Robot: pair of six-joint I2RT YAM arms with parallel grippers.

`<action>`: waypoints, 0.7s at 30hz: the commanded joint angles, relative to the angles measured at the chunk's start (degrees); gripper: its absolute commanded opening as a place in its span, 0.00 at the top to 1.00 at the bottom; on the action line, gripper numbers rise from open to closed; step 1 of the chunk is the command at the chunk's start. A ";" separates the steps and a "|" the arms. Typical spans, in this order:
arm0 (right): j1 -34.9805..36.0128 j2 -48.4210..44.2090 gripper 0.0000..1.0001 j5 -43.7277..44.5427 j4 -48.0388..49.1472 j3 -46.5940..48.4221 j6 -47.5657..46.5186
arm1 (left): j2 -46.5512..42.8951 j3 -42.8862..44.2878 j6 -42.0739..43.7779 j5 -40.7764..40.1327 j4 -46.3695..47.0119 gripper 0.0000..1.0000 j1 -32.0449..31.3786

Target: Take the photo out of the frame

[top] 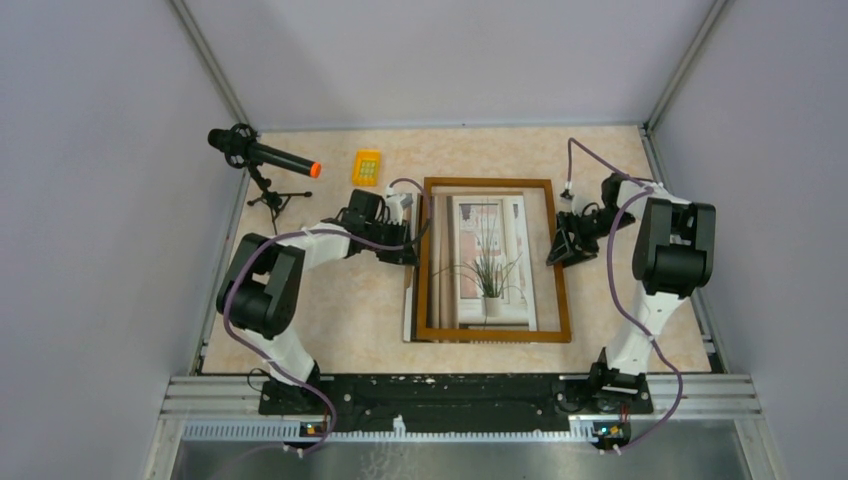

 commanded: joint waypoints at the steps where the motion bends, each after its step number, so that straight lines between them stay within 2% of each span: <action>1: 0.30 3.12 0.41 10.92 11.35 -2.75 -3.87 | 3.18 -0.22 -1.59 3.29 2.14 0.78 1.57; 5: 0.30 3.11 0.41 11.04 11.14 -2.65 -3.97 | 4.72 -0.41 -1.74 4.46 2.36 0.81 2.94; 12: 0.38 3.40 0.42 11.04 11.14 -2.54 -4.01 | 5.14 -0.64 -1.08 5.04 2.47 0.81 2.99; 16: 0.71 3.62 0.42 10.95 11.17 -2.78 -4.03 | 5.31 -0.28 -0.07 6.12 2.81 0.85 2.36; 17: 0.80 3.62 0.42 10.95 11.25 -2.83 -4.02 | 5.20 -0.21 0.17 5.43 2.82 0.85 2.10; 19: 1.10 3.69 0.42 10.88 11.33 -2.95 -3.96 | 5.28 -0.07 0.45 4.29 2.75 0.76 1.76; 21: 1.34 3.71 0.42 10.86 11.37 -3.09 -3.94 | 5.88 0.42 0.60 3.38 2.32 0.76 1.66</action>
